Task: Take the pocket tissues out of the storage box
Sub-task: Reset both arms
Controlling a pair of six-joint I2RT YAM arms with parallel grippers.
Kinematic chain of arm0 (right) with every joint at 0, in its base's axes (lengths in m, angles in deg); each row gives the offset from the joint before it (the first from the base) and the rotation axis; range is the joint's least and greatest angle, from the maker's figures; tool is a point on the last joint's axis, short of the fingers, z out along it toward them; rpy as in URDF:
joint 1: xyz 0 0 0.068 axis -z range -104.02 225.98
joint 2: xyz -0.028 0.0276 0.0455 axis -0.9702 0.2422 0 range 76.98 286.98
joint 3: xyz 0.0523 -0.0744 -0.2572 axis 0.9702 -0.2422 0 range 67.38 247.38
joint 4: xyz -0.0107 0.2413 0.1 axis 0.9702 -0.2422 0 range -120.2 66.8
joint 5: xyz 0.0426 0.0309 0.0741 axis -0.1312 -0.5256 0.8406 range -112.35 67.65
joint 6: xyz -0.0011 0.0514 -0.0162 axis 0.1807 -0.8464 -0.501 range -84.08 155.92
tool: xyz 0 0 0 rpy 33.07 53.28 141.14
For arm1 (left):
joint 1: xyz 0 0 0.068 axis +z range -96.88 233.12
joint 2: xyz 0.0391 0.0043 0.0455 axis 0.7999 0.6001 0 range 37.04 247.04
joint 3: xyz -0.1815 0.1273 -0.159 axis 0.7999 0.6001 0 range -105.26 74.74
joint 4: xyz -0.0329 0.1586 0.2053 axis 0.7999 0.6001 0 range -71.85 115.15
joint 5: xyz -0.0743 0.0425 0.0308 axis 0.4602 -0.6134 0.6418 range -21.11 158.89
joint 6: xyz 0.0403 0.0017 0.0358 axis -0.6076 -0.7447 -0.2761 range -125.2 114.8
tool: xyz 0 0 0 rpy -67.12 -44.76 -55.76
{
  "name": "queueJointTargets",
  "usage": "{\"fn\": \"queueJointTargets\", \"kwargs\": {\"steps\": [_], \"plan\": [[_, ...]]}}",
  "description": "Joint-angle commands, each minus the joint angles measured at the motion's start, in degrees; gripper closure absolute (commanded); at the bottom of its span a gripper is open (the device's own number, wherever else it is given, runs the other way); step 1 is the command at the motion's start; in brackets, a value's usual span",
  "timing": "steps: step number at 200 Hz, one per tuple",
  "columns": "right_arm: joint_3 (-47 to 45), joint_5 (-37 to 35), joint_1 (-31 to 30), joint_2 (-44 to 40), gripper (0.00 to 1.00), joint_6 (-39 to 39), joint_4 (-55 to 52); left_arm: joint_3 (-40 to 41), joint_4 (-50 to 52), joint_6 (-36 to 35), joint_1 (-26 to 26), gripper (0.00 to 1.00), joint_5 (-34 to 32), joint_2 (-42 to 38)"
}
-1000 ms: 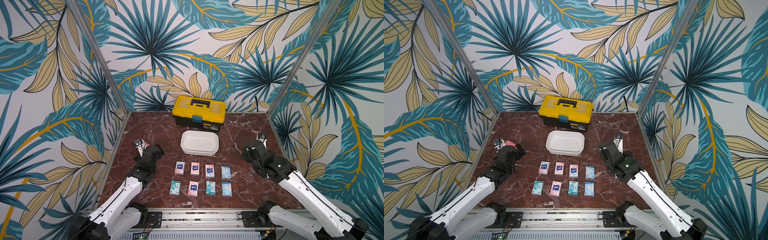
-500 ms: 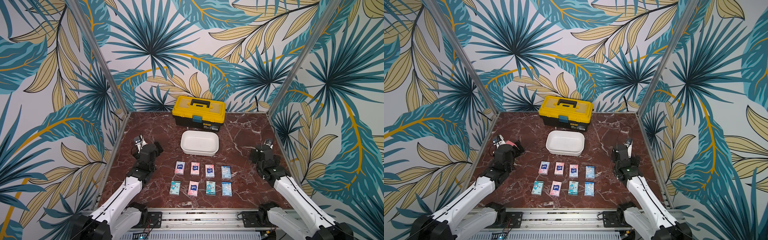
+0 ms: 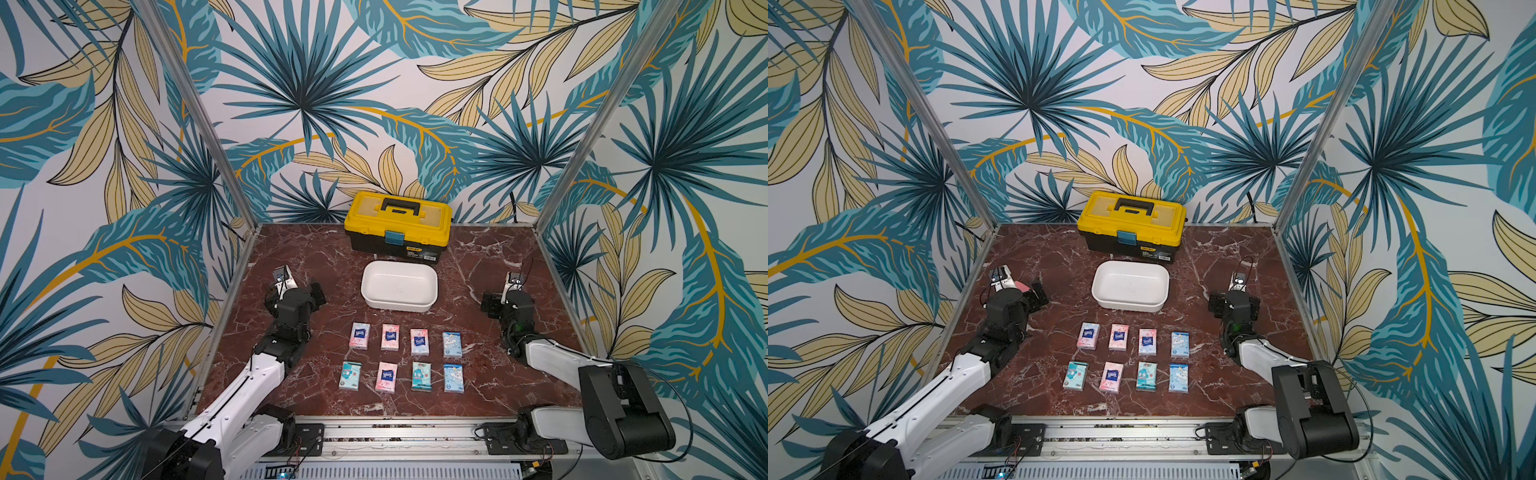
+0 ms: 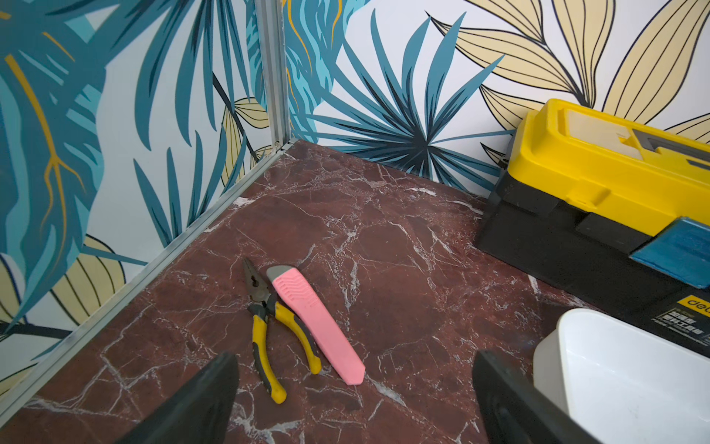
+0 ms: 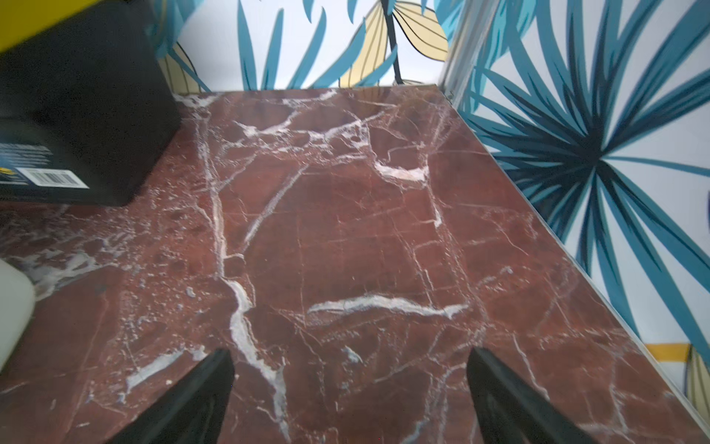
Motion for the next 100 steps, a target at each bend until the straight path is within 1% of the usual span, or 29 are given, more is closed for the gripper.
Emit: {"fn": "queueJointTargets", "kwargs": {"steps": [1, 21, 39, 51, 64, 85, 100], "plan": [[-1.0, 8.2, 1.2, 2.3, 0.01, 2.7, 11.1, 2.5, -1.3, -2.6, 0.5, 0.0, -2.9, -0.5], [-1.7, 12.4, 2.0, 6.7, 0.01, 3.2, 15.7, 3.6, -1.6, -4.4, 0.5, 0.0, -4.5, -1.2], [-1.5, 14.4, 2.8, 9.7, 0.01, 3.4, 18.8, 4.7, -2.3, -6.3, 0.8, 0.0, -5.4, -2.4], [-0.6, 16.3, 3.7, 9.0, 0.01, 2.5, 15.4, 5.6, -3.4, -7.9, 0.9, 0.0, -5.5, -2.9], [0.0, 18.1, 5.4, 9.6, 0.01, 1.2, 15.5, 6.7, -4.3, -9.5, 1.2, 0.0, -5.8, -3.3], [0.0, 18.3, 5.6, 9.5, 0.01, 1.1, 15.3, 9.4, -8.6, -12.6, 2.2, 0.0, -6.5, -3.0], [0.0, 18.3, 5.6, 9.5, 0.01, 1.0, 15.1, 11.9, -12.6, -13.0, 3.9, 0.0, -4.7, -2.6]]}}
